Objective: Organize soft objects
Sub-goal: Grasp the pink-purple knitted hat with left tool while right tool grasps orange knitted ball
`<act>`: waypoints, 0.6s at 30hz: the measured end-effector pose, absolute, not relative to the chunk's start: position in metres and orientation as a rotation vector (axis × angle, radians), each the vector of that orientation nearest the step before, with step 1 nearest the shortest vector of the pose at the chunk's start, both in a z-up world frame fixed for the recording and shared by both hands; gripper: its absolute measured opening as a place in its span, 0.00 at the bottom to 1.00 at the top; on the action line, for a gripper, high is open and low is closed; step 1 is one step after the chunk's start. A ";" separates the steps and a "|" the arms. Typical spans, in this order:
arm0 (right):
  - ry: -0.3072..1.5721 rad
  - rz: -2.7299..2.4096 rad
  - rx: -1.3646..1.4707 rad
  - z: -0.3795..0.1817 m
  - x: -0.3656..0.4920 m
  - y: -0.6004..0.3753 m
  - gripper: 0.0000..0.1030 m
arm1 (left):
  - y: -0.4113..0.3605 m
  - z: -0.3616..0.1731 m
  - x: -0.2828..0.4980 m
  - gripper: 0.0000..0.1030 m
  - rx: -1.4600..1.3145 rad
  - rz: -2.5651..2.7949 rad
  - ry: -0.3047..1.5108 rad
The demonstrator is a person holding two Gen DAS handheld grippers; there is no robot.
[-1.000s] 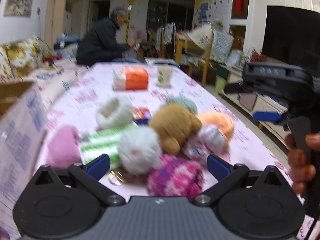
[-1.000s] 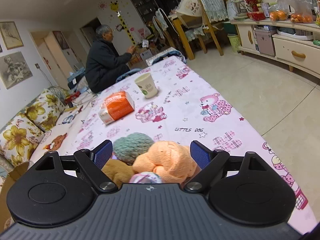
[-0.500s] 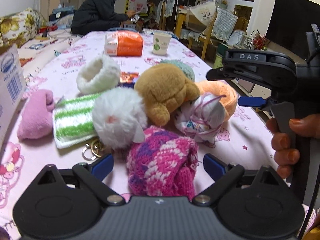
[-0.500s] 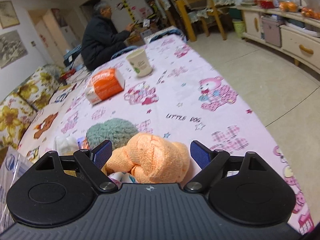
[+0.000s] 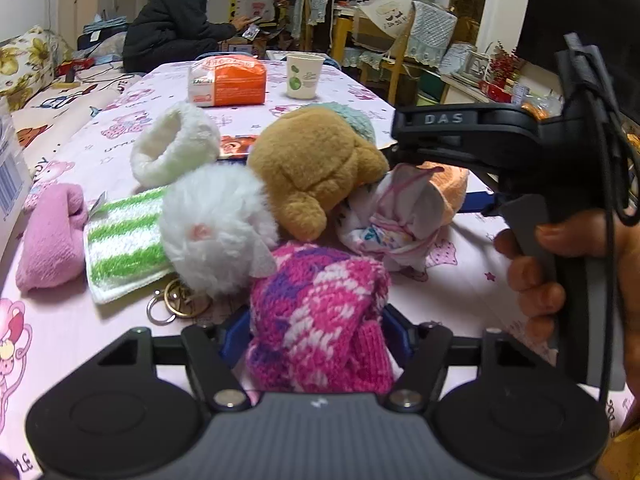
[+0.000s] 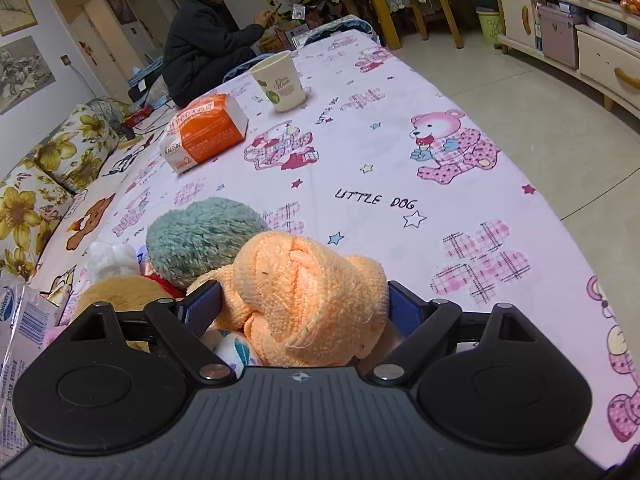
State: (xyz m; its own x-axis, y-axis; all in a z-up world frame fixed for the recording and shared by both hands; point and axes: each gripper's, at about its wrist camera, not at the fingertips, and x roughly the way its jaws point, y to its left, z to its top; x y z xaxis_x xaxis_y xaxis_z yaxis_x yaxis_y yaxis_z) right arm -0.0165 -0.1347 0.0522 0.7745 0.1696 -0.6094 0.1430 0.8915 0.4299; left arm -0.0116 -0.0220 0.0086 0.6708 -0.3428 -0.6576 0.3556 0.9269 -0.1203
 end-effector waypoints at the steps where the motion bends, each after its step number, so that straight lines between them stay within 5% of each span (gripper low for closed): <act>1: 0.696 0.015 0.481 0.051 -0.016 -0.134 1.00 | -0.021 0.009 -0.011 0.62 0.018 -0.398 0.735; 18: 0.661 -0.074 0.470 0.059 -0.034 -0.138 0.81 | -0.006 0.026 -0.016 0.53 -0.037 -0.444 0.675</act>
State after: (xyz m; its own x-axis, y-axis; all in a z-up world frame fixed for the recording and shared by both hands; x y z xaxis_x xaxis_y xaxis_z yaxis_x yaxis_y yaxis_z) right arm -0.0339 -0.1377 0.0594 0.7906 0.0807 -0.6069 0.2133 0.8929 0.3966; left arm -0.0155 -0.0062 0.0257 0.6910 -0.4092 -0.5959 0.3854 0.9060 -0.1751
